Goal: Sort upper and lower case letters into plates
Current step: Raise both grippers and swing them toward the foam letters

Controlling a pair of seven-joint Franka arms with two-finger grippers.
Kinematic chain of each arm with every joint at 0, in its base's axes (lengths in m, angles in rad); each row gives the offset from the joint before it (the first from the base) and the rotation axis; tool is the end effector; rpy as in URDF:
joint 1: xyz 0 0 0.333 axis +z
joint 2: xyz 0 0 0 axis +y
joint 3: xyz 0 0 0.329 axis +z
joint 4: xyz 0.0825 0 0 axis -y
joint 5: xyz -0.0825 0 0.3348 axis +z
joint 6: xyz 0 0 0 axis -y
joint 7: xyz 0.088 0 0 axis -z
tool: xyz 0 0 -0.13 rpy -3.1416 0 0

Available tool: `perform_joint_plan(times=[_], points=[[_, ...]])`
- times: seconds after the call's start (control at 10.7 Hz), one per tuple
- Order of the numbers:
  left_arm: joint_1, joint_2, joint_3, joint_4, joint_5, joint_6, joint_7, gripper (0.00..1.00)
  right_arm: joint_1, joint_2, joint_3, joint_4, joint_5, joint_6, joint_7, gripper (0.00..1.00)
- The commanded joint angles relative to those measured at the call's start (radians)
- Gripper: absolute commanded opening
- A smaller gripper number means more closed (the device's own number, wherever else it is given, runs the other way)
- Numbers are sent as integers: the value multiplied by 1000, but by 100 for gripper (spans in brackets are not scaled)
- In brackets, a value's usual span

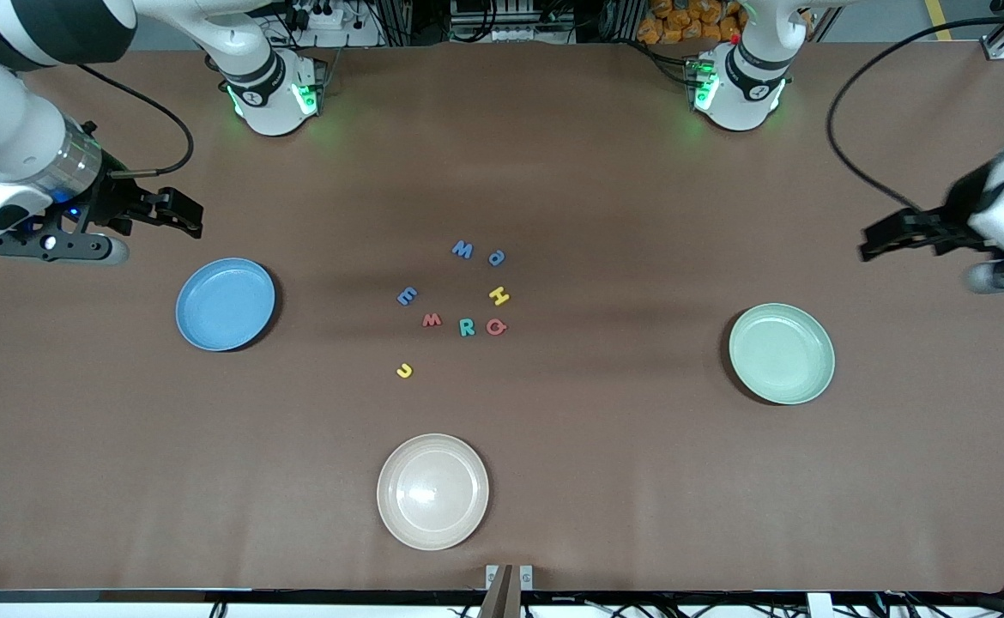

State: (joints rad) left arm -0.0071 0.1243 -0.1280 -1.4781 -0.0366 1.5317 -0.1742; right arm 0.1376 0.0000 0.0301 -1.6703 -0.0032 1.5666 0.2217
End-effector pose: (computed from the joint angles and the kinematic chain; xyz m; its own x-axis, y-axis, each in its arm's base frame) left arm 0.5333 -0.0728 0.5859 0.9963 0.0377 -0.0776 0.0409 -0.9984 0.0395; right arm 0.4910 0.0827 0.5724 0.9934 -0.0548 -0.1003 -0.0525 -0.9983 0.0259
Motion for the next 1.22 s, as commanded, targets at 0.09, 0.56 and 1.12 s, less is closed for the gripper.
perform_joint_plan(times=[0.09,0.56,1.12], points=[[-82,15,-82,4,-11,-15,-10,100,-3,-2,-2,6,22,-13,-7,100],[-342,118,-96,8,-55,34,-13,100,-12,2,-3,6,23,-33,-15,100],[-542,308,-94,8,-72,307,-290,100,-21,14,-4,4,25,-65,-16,100]])
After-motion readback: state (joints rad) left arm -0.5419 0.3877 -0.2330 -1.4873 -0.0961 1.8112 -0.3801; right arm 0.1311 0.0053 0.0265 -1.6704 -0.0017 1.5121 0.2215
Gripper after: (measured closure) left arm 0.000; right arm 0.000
